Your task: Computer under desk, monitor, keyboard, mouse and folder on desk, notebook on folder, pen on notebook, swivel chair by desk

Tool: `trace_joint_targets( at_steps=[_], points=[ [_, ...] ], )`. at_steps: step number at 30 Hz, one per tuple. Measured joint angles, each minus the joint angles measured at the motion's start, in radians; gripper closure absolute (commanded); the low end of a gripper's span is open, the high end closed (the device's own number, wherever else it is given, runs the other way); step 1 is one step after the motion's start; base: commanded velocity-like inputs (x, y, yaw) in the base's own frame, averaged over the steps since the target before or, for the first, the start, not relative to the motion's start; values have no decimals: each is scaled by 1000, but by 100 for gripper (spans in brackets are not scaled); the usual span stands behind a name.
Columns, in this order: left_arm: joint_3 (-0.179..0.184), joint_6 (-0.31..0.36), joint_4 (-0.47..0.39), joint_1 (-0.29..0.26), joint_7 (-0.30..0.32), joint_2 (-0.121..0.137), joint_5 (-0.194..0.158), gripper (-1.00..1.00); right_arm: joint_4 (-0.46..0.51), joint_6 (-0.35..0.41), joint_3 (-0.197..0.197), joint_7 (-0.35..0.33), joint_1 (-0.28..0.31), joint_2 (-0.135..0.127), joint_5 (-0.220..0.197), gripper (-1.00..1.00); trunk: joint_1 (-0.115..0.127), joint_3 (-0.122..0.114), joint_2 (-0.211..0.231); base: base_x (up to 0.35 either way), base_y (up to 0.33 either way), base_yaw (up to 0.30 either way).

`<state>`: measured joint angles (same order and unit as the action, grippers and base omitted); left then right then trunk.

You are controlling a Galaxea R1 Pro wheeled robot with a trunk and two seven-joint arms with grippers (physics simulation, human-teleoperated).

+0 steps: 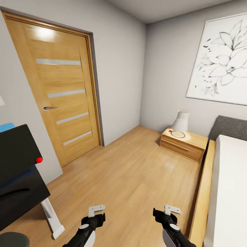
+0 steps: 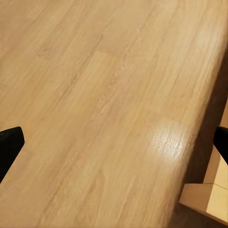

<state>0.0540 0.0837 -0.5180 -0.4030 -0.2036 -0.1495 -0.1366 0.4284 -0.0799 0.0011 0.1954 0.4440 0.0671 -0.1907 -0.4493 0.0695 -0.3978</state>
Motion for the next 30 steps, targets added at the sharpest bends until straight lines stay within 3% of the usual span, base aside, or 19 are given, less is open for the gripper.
trace_joint_targets(
  at_steps=[30],
  points=[
    [0, -1, 0, 0, 0, -1, -1, -100, 6, -1, 0, 4, 0, 0, -1, -100, 0, 0, 0, 20, 6, 0]
  ],
)
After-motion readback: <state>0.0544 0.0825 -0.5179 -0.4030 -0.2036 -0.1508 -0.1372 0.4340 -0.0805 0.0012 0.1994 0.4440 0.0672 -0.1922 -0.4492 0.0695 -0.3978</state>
